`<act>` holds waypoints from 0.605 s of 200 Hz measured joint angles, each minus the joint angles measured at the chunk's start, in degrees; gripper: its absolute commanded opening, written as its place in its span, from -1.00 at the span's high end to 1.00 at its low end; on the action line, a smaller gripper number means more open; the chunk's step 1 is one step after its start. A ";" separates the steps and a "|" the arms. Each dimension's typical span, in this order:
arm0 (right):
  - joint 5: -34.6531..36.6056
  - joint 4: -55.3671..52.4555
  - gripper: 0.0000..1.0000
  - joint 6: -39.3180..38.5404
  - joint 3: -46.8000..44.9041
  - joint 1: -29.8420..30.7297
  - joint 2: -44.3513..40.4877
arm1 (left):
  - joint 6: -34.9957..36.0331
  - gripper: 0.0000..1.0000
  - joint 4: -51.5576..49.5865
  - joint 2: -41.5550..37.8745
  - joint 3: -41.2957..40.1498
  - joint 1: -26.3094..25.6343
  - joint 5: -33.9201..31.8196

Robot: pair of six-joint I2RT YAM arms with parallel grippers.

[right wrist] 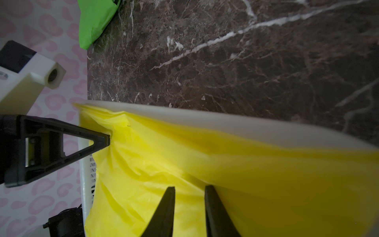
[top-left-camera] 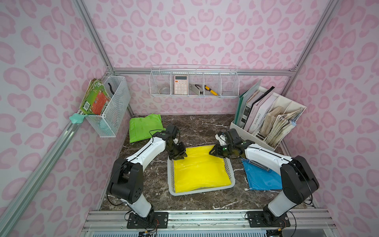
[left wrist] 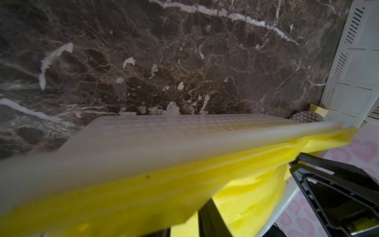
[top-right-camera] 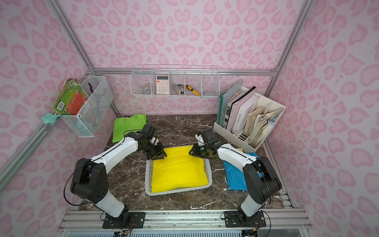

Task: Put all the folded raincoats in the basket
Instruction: Adjust the raincoat in the basket.

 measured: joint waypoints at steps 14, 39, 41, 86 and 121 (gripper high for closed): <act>0.50 0.00 0.35 -0.94 0.00 -0.48 0.63 | 0.17 0.44 -1.09 -0.35 -0.20 0.22 -1.66; 0.59 -0.96 0.33 -2.05 0.66 -0.85 2.03 | 0.70 0.41 -2.86 -1.05 0.24 0.79 -3.45; 0.59 -1.14 0.33 -2.19 0.79 -0.83 2.05 | 0.81 0.41 -3.08 -1.09 0.35 0.81 -3.74; 0.11 -2.71 0.22 -5.09 2.56 0.57 -3.67 | 1.38 0.36 -5.09 -5.77 1.75 0.79 -2.60; -2.08 -2.60 0.25 -4.96 -2.64 2.36 -9.60 | 1.38 0.36 -3.43 -11.91 0.22 -4.76 2.67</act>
